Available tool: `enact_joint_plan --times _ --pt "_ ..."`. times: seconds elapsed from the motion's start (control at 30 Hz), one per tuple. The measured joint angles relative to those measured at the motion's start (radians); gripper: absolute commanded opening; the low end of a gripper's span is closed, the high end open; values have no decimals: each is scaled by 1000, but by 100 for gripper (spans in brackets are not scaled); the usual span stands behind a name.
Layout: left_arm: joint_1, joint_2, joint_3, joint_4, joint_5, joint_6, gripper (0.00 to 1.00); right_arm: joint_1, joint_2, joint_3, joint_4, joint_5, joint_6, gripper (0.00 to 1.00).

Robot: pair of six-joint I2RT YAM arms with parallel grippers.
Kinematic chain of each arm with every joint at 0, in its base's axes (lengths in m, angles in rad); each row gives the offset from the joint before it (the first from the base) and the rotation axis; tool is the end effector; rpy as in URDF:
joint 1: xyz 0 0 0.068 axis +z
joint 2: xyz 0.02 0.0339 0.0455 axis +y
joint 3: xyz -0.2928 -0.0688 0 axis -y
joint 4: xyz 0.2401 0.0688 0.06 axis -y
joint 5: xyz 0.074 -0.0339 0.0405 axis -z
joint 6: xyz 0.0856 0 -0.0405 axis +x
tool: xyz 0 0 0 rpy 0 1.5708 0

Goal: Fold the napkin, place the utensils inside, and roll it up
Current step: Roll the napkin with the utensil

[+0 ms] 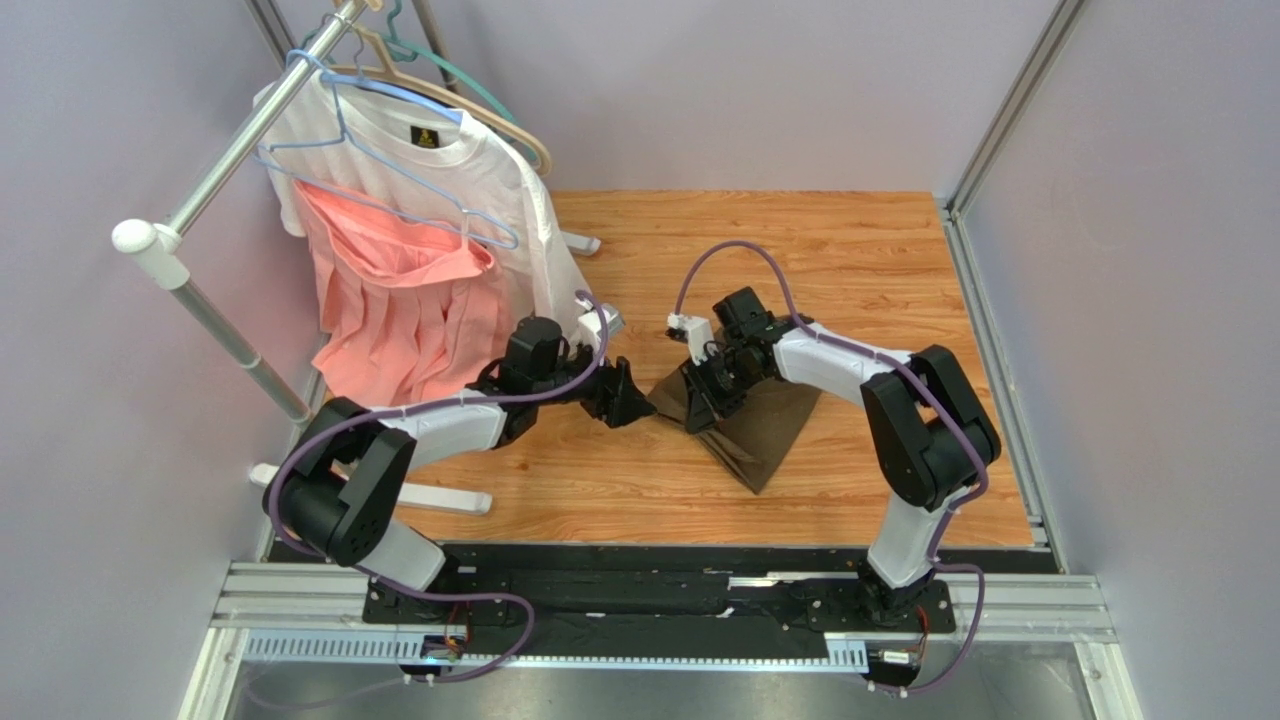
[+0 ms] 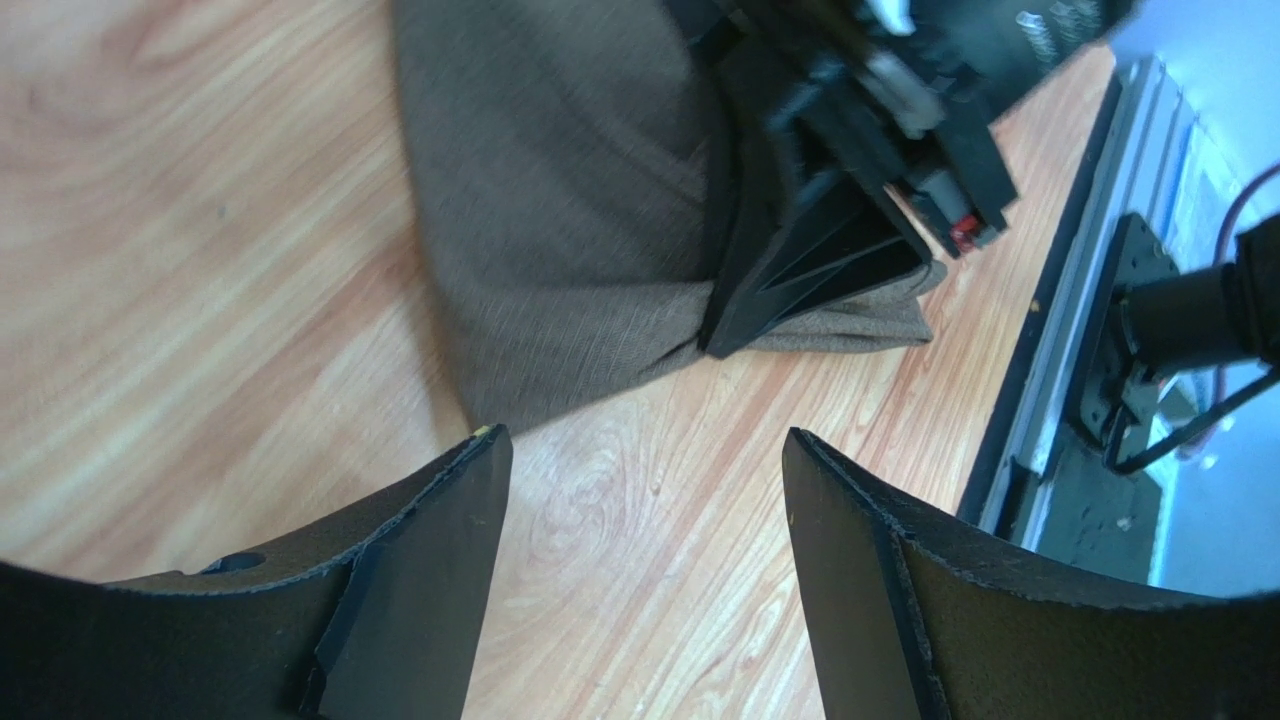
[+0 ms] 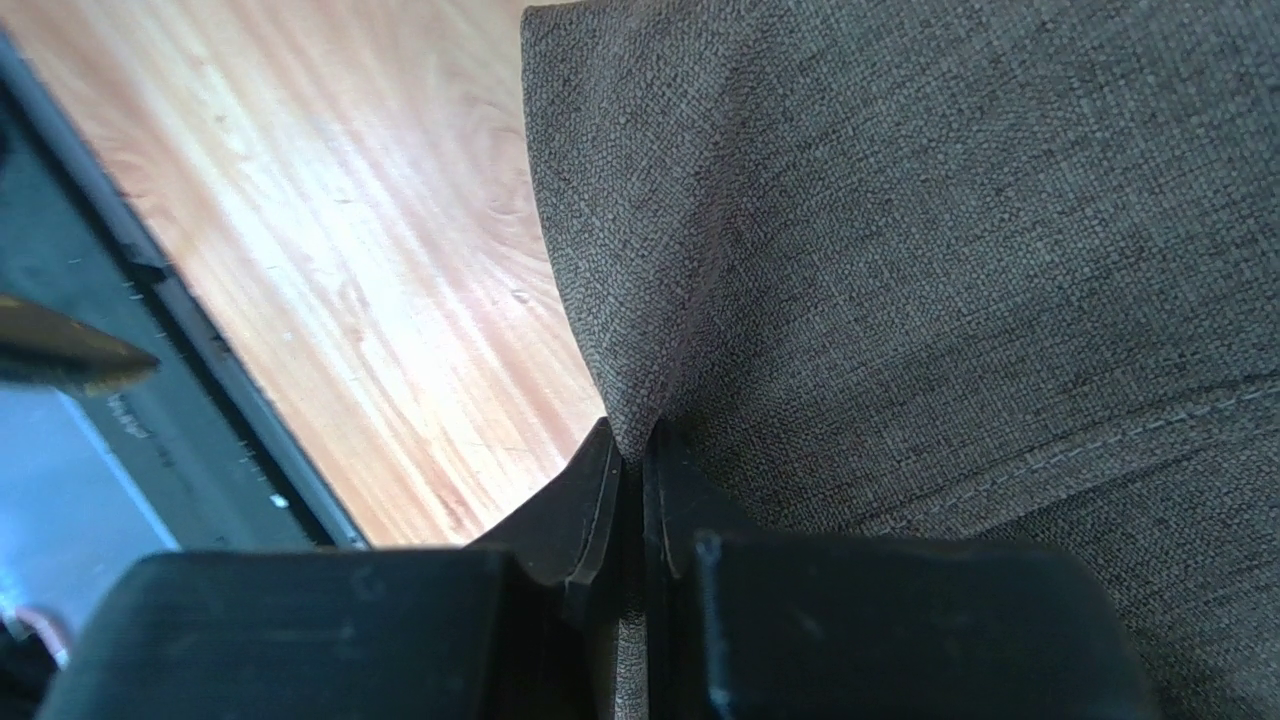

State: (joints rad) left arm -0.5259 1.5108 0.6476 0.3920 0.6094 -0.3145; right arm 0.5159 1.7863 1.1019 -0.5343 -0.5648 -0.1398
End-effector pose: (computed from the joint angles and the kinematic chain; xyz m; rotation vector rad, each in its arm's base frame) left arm 0.2630 -0.2093 0.1969 0.6258 2.0515 -1.1312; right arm 0.2880 0.2160 0.1569 -1.0283 2.5789 0.8825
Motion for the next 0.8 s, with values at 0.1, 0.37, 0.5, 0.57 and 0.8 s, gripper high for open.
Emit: enact_joint_plan --times 0.1,0.37,0.5,0.57,0.8 --pt "-27 -8 0 20 19 85 76 -15 14 0 -2 -52 -3 0" --pt "-105 14 -4 67 37 238 76 -43 31 -13 -6 -98 -10 0" --pt "-158 76 9 78 13 291 76 -43 30 -42 4 -110 -7 0" --pt "-183 98 9 85 -14 316 76 -44 30 -51 10 -119 -5 0" --pt "-217 150 16 147 -58 380 76 -63 30 -68 32 -150 1 0"
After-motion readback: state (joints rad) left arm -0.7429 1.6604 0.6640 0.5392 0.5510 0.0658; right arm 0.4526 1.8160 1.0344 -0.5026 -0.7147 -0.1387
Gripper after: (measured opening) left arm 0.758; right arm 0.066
